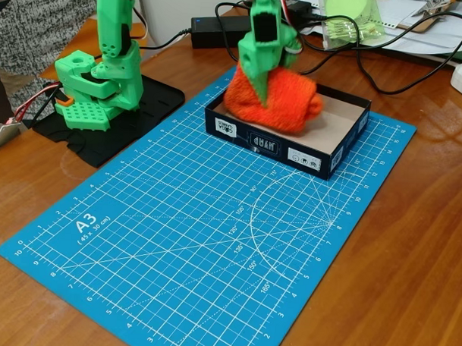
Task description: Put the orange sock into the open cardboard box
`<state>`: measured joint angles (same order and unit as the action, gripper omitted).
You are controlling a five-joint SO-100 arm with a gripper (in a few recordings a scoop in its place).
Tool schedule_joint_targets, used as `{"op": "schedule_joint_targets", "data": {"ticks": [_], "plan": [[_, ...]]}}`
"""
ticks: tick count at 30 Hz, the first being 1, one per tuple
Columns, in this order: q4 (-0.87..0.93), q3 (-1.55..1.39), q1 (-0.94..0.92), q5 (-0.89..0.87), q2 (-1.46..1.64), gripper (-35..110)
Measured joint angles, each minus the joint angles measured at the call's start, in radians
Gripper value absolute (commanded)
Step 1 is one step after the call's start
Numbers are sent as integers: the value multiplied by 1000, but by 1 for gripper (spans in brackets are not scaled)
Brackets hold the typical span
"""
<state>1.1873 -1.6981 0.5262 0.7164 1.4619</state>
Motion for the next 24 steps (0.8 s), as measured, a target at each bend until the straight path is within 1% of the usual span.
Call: {"op": "schedule_joint_targets", "data": {"ticks": [4,8,12,14,15,16,17,18,19,22,24], "plan": [[43,28,9,37,-8,59],[98,112,-32,57,-8,59],[196,232,-31,83,-11,60],[275,314,-54,83,-11,60],[295,364,-54,77,-11,57],[350,411,-48,75,-11,49],[391,465,-44,67,-11,33],[410,525,-49,46,-6,5],[430,589,-64,11,11,0],[422,781,-124,-158,106,0],[380,842,-161,-268,192,0]]}}
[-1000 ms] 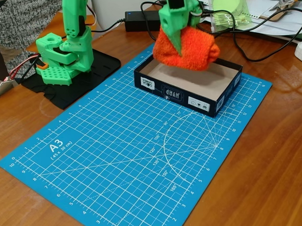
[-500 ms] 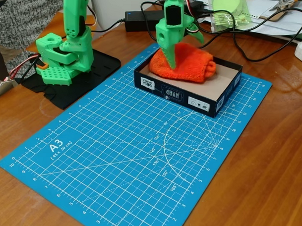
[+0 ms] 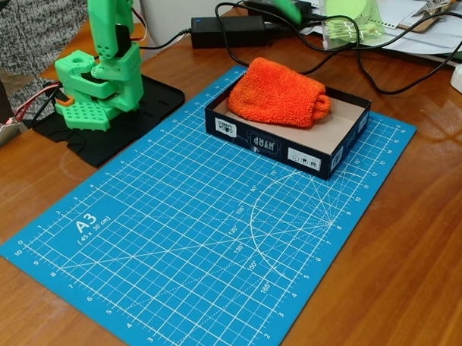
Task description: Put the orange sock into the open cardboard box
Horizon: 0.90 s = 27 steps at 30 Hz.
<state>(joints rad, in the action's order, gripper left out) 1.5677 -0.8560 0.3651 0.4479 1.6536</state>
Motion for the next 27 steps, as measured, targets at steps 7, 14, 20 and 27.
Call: {"op": "schedule_joint_targets", "data": {"ticks": [7,14,20,27], "plan": [[-402,-324,-221,-538,466,0],[-956,-1115,-222,-742,1180,0],[-891,-1457,-236,-437,1197,0],[-687,-2066,-195,-391,1305,0]]}}
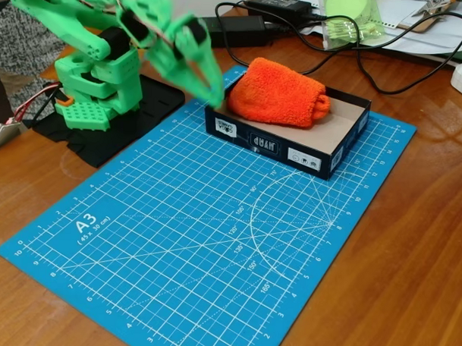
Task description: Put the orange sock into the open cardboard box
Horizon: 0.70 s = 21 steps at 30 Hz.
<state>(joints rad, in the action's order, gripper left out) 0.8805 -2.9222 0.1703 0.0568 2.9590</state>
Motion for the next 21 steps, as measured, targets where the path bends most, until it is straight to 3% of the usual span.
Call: {"op": "schedule_joint_targets", "data": {"ticks": [6,21], "plan": [[224,-129,41,-8,354,0],[252,-137,-109,-86,400,0]]}}
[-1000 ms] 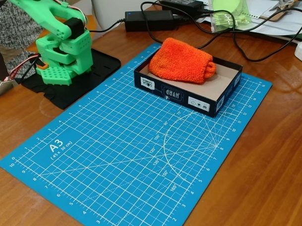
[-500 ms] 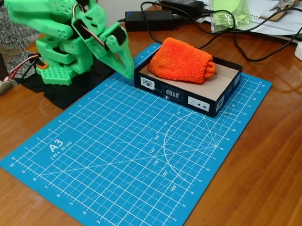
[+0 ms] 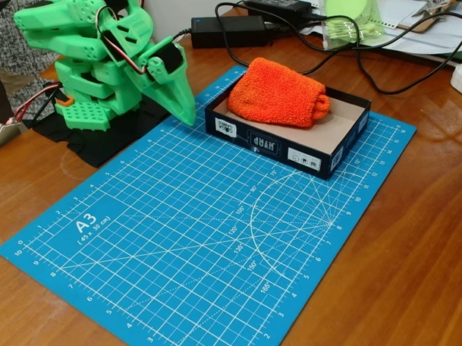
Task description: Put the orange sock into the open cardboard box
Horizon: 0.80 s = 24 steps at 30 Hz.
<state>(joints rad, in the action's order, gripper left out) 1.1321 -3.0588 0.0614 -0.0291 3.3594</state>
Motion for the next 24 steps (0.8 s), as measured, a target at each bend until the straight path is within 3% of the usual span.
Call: {"op": "schedule_joint_targets", "data": {"ticks": [7,14,20,24], "plan": [[0,0,-57,-51,0,2],[0,-15,-57,26,-2,0],[-100,-48,-150,259,2,0],[-43,-44,-133,161,3,0]]}}
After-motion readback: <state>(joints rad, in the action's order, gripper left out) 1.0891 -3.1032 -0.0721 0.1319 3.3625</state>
